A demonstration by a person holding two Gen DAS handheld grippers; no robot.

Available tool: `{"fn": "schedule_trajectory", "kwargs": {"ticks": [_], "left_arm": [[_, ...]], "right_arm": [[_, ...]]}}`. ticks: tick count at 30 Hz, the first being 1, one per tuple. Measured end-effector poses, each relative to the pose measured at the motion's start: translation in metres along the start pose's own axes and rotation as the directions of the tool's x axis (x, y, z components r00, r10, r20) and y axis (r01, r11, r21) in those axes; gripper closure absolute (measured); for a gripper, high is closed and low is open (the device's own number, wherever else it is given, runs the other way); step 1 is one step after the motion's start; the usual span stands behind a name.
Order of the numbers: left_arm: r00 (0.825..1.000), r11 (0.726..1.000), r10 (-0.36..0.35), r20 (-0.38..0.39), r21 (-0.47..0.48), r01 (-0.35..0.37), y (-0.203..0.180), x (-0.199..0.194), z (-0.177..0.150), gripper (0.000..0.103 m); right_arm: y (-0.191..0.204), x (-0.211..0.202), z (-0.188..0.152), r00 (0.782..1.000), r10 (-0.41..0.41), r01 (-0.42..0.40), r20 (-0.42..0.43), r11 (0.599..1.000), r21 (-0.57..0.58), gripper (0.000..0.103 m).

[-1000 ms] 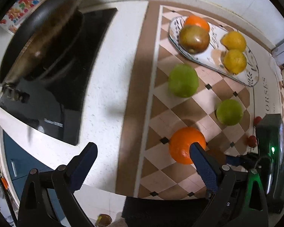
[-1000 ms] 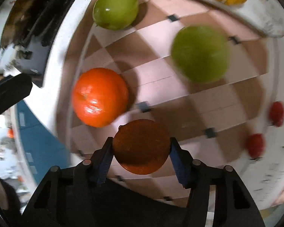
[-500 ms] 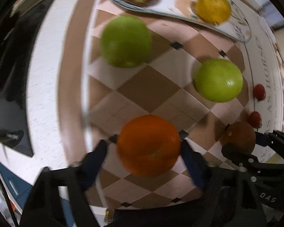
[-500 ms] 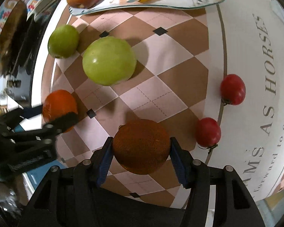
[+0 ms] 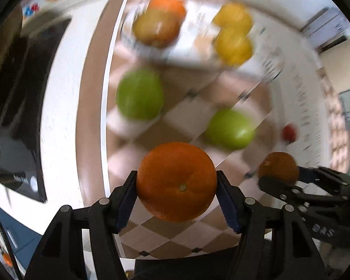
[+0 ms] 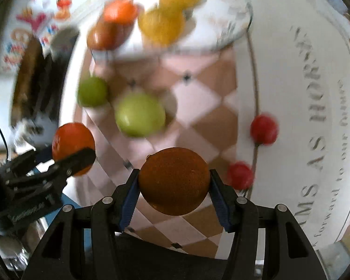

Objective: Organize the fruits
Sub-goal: 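Place the orange on the plate while the right tool places the dark orange there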

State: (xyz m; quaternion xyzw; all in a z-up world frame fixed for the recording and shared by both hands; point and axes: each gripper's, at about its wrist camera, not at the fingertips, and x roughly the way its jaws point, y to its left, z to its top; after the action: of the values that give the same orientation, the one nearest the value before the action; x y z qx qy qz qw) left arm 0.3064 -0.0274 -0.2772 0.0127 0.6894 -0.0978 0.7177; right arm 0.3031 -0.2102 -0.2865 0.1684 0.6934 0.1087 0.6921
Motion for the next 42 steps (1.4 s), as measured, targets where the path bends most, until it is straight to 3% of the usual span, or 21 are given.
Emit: {"fn": "schedule_trajectory", "kwargs": {"ticks": [5, 9, 12, 20, 23, 25, 26, 28, 29, 31, 33, 36, 42], "left_arm": [[0.992, 0.998, -0.027, 0.127, 0.067, 0.019, -0.025, -0.054, 0.056, 0.041], [0.988, 0.995, 0.000, 0.152, 0.097, -0.015, -0.034, -0.060, 0.114, 0.041], [0.990, 0.991, 0.048, 0.133, 0.116, -0.064, -0.040, -0.047, 0.152, 0.041], [0.995, 0.989, 0.103, 0.017, 0.104, -0.104, -0.034, 0.002, 0.204, 0.041], [0.994, 0.992, 0.105, -0.042, 0.080, -0.101, -0.032, 0.023, 0.214, 0.040], [0.993, 0.994, 0.092, -0.069, 0.068, -0.087, -0.030, 0.033, 0.217, 0.040], [0.993, 0.995, 0.084, -0.081, 0.065, -0.079, -0.029, 0.036, 0.217, 0.040], [0.993, 0.996, 0.072, -0.097, 0.055, -0.067, -0.026, 0.041, 0.217, 0.039], [0.994, 0.997, 0.057, -0.098, 0.049, -0.052, -0.025, 0.041, 0.216, 0.022], [0.996, 0.998, 0.051, -0.078, 0.041, -0.048, -0.024, 0.037, 0.217, 0.008], [0.997, 0.999, 0.036, -0.065, 0.028, -0.034, -0.022, 0.030, 0.216, 0.008], [0.998, 0.999, 0.040, -0.039, 0.014, -0.039, -0.018, 0.019, 0.215, 0.008], [0.987, 0.990, 0.136, 0.081, 0.018, -0.138, -0.012, -0.012, 0.188, 0.008]], "right_arm": [[-0.007, -0.038, 0.052, 0.993, 0.015, -0.021, 0.120, 0.999, 0.041, 0.043], [-0.020, -0.044, 0.098, 0.987, -0.005, -0.011, 0.161, 0.996, 0.093, 0.043], [-0.028, -0.034, 0.128, 0.986, -0.037, 0.018, 0.160, 0.993, 0.119, 0.043], [-0.036, -0.002, 0.159, 0.992, -0.063, 0.046, 0.106, 0.986, 0.159, 0.043], [-0.041, 0.006, 0.163, 0.994, -0.059, 0.042, 0.089, 0.983, 0.180, 0.042], [-0.044, 0.008, 0.165, 0.995, -0.059, 0.043, 0.080, 0.982, 0.185, 0.029], [-0.045, 0.008, 0.166, 0.995, -0.065, 0.049, 0.079, 0.982, 0.182, 0.016], [-0.045, 0.008, 0.166, 0.994, -0.076, 0.063, 0.075, 0.983, 0.173, 0.014], [-0.045, 0.009, 0.167, 0.994, -0.080, 0.066, 0.074, 0.983, 0.171, 0.015], [-0.044, 0.008, 0.167, 0.992, -0.100, 0.086, 0.073, 0.982, 0.165, 0.014], [-0.043, 0.007, 0.165, 0.989, -0.125, 0.112, 0.075, 0.981, 0.158, 0.009], [-0.039, 0.004, 0.159, 0.979, -0.188, 0.177, 0.080, 0.975, 0.135, 0.009], [-0.025, -0.008, 0.142, 0.954, -0.278, 0.269, 0.115, 0.959, 0.089, 0.009]]}}
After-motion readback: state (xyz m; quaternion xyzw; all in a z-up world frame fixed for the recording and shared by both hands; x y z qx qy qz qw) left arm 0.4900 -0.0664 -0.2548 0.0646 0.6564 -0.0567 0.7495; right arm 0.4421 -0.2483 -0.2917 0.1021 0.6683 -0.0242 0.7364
